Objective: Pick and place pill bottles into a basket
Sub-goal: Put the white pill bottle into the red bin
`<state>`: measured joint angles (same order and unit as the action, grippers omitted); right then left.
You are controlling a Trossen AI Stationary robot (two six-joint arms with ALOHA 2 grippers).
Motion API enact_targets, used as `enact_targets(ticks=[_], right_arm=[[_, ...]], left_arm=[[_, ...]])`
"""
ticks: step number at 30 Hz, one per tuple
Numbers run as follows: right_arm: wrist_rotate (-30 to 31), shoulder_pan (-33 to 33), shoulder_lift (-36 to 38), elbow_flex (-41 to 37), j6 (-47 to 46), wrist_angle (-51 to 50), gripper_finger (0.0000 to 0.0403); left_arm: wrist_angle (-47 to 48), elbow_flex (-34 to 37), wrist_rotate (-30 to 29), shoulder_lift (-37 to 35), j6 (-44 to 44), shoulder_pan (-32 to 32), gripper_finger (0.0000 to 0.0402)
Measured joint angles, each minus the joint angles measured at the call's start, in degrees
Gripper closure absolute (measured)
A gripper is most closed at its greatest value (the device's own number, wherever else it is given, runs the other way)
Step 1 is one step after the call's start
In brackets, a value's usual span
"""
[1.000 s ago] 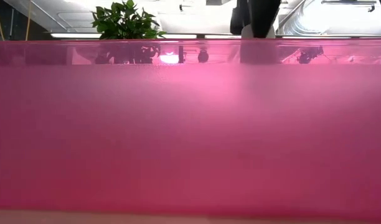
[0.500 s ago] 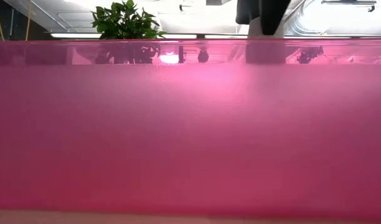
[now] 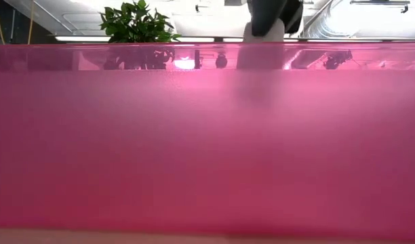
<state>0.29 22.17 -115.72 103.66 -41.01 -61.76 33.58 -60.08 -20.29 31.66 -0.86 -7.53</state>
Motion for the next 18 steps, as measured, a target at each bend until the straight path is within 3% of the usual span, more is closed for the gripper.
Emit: enact_targets(ticks=[8, 18], right_arm=[[-2.53, -0.21, -0.11, -6.34, -3.98, 5.09, 0.0255], [-3.81, -1.54, -0.11, -6.46, -3.94, 0.76, 0.0255]], left_arm=[[0.00, 0.01, 0.37, -0.02, -0.13, 0.00, 0.0268], [0.78, 0.01, 0.37, 0.00, -0.13, 0.00, 0.0268]])
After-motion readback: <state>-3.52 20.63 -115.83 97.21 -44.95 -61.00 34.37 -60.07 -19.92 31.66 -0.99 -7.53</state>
